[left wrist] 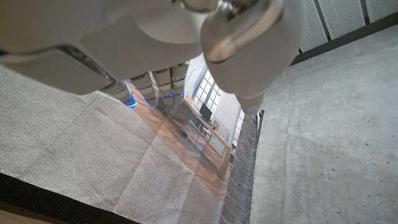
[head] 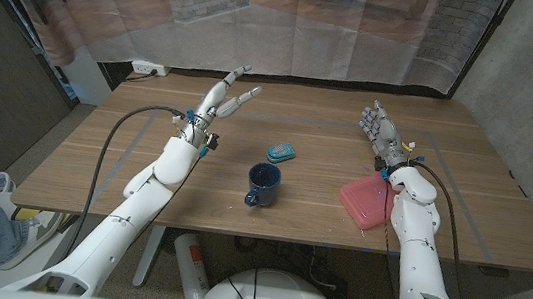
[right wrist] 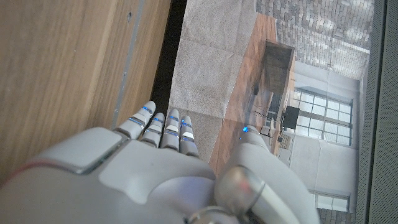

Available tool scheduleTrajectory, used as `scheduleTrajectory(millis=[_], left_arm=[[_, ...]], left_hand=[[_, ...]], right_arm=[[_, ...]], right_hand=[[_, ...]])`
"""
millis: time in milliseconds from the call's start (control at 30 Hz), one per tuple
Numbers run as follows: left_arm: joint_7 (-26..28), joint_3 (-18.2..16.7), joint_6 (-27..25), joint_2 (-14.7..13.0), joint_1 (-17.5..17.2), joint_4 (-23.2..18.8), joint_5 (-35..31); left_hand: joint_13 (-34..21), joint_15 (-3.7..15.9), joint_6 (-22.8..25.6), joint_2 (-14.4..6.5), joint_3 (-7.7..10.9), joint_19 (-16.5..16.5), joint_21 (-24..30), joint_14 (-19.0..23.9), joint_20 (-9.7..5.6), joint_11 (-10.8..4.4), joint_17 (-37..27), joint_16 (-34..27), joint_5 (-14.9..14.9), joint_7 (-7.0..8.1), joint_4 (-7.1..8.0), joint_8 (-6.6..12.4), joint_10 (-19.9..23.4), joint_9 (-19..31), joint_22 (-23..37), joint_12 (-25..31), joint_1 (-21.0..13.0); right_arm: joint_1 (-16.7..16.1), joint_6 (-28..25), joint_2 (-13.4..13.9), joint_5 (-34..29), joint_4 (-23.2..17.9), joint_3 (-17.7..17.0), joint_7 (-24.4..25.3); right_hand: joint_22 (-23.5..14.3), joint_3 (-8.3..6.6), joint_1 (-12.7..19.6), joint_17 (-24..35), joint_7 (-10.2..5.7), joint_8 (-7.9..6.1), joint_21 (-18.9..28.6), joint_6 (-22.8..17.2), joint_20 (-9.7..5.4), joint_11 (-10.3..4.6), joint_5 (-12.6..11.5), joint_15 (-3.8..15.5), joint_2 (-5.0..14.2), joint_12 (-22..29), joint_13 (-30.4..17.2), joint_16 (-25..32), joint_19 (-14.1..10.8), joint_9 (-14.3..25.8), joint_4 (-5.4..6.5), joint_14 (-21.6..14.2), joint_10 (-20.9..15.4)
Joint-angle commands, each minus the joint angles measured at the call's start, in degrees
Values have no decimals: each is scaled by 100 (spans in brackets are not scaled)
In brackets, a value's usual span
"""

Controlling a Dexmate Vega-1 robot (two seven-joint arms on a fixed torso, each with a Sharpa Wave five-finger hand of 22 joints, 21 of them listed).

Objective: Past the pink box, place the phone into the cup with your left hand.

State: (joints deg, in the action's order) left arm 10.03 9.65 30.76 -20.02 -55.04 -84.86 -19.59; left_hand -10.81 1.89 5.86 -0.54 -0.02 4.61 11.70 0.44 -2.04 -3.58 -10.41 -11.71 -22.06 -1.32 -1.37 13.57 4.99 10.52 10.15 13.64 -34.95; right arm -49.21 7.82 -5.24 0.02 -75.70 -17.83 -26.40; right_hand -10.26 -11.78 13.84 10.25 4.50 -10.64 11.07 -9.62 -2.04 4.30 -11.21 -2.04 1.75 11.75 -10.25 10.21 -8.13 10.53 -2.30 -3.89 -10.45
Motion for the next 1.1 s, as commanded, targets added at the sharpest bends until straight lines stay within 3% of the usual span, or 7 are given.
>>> scheduleTrajectory(millis=[33,800,1100], left_arm=[[138,160,-249,-198,6,-163,-364],[355,526,-755,-536,117,-508,-1117],[372,606,-843,-620,142,-554,-1129]], left_hand=[[-10,39,54,10,-4,-40,21,38,-105,-22,-5,13,-31,19,-71,5,46,24,-3,-9,-93],[-13,64,79,24,13,-99,14,78,-65,-54,-5,30,-79,56,-165,-26,77,27,-4,-43,-264],[-14,73,93,29,16,-99,6,86,-68,-65,-5,35,-92,75,-195,-33,88,28,-4,-52,-318]], right_arm=[[26,51,-25,26,50,-19,16],[165,136,-31,53,278,-63,37],[211,175,-29,54,343,-69,28]], right_hand=[[-28,3,11,13,-5,-55,45,-52,-112,-10,-29,3,66,14,-18,43,-32,21,-38,-68,-30],[-29,10,3,14,-19,-56,43,-64,-106,-9,-28,-9,73,9,-18,41,-26,21,-52,-71,-22],[-29,14,0,14,-21,-52,43,-58,-103,-9,-27,3,73,12,-18,41,-26,21,-57,-72,-31]])
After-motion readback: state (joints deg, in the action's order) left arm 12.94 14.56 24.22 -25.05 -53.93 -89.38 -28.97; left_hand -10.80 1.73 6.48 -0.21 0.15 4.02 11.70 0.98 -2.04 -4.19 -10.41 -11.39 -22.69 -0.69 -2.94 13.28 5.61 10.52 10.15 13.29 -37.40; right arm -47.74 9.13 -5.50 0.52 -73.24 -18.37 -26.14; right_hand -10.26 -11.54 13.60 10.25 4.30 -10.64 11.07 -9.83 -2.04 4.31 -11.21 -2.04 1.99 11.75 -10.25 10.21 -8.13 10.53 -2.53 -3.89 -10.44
